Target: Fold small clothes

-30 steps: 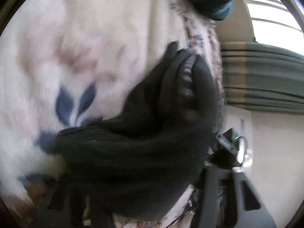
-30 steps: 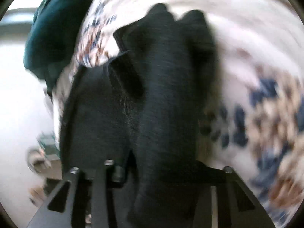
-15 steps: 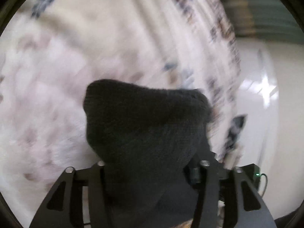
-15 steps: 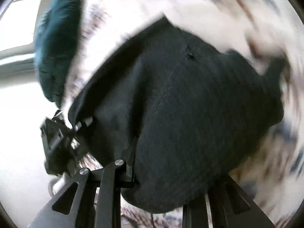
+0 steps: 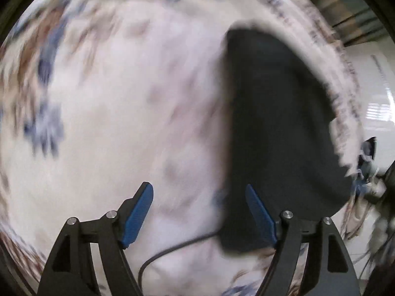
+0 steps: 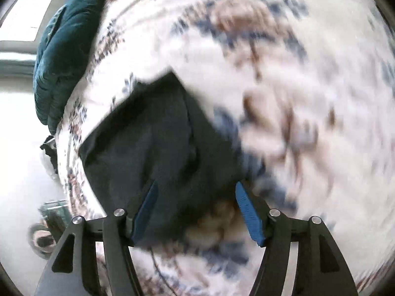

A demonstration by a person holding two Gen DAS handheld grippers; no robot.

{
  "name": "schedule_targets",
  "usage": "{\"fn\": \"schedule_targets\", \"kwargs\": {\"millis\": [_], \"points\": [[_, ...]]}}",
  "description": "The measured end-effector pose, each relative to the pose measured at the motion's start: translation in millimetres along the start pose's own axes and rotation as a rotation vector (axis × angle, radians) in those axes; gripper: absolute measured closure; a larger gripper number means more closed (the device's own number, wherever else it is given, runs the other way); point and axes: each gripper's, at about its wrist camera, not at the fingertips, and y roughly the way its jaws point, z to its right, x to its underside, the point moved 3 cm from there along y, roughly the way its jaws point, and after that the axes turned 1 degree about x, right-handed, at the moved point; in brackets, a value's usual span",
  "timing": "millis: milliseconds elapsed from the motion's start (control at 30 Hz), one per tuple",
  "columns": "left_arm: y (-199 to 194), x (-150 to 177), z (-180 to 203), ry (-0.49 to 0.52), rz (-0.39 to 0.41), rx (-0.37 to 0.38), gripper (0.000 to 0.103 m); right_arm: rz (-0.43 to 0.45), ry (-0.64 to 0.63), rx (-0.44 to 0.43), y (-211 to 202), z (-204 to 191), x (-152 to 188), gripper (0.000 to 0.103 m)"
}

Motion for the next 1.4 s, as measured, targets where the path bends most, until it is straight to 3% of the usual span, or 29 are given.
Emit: {"fn": "schedule_targets", "kwargs": {"millis": [67,133,233,300,367,400,500,633,733,800,867,967,1033,1067,1233,1400], "points": [[11.3,12.4,-11.1,-0.043,0.008,0.013,0.027,0.031,-0.045,-0.003,8.6,-12.4,-32.7,0.035],[17.0,11.7,-13.5,-0.068,0.039,0.037,0.017,0.033,-0.089,0.006,32.5,-38.3,-70.3,0.035],[26.2,4.3,-17.6,-0.144,0.047,0.098,0.000,-0.010,-0.162,0.013,76.7,-60.0,-109.9,0.035],[28.7,1.7,-22.9,-0.195,0.063,0.129,0.000,-0.052,-0.192,0.011,99.7,-69.1,-123.9,0.036],[26.0,4.6,-30.5,-0.248,0.103,0.153,0.000,-0.079,-0.226,0.004,114.7,-76.9,-127.3,0.063],[23.9,7.5,-31.8,-0.273,0.139,0.162,0.000,-0.085,-0.248,0.022,117.8,-81.8,-128.1,0.088],[25.3,8.7,-34.7,-0.381,0.176,0.167,0.000,-0.054,-0.311,0.067,111.6,-98.3,-125.1,0.094],[18.3,0.9,-24.4,-0.395,0.101,0.142,0.000,0.016,-0.318,0.078,88.6,-111.5,-135.7,0.095],[-16.2,-4.1,-18.1,-0.371,0.176,0.150,0.001,0.064,-0.283,0.072,76.3,-115.7,-154.5,0.095],[-36.9,-6.6,-6.6,-0.310,0.223,0.097,0.001,0.062,-0.262,0.083,78.2,-112.7,-165.0,0.095],[-57.1,-8.8,3.6,-0.248,0.258,0.049,0.001,-0.025,-0.249,0.110,98.6,-110.8,-171.0,0.094],[-78.8,-6.7,13.1,-0.199,0.271,0.042,0.001,-0.109,-0.214,0.070,95.7,-102.1,-167.2,0.081],[-91.8,0.6,21.7,-0.178,0.261,0.062,0.000,-0.112,-0.224,0.039,68.8,-95.1,-156.8,0.054],[-96.0,4.3,24.9,-0.171,0.253,0.075,0.000,-0.113,-0.224,0.029,57.1,-90.5,-151.4,0.050],[-95.2,38.0,46.0,-0.177,0.140,0.109,0.000,-0.166,-0.166,0.051,1.1,-46.1,-95.9,0.044],[-56.8,65.6,54.9,-0.192,0.014,0.100,0.000,-0.250,0.012,0.000,22.0,-0.7,-45.9,0.044]]}}
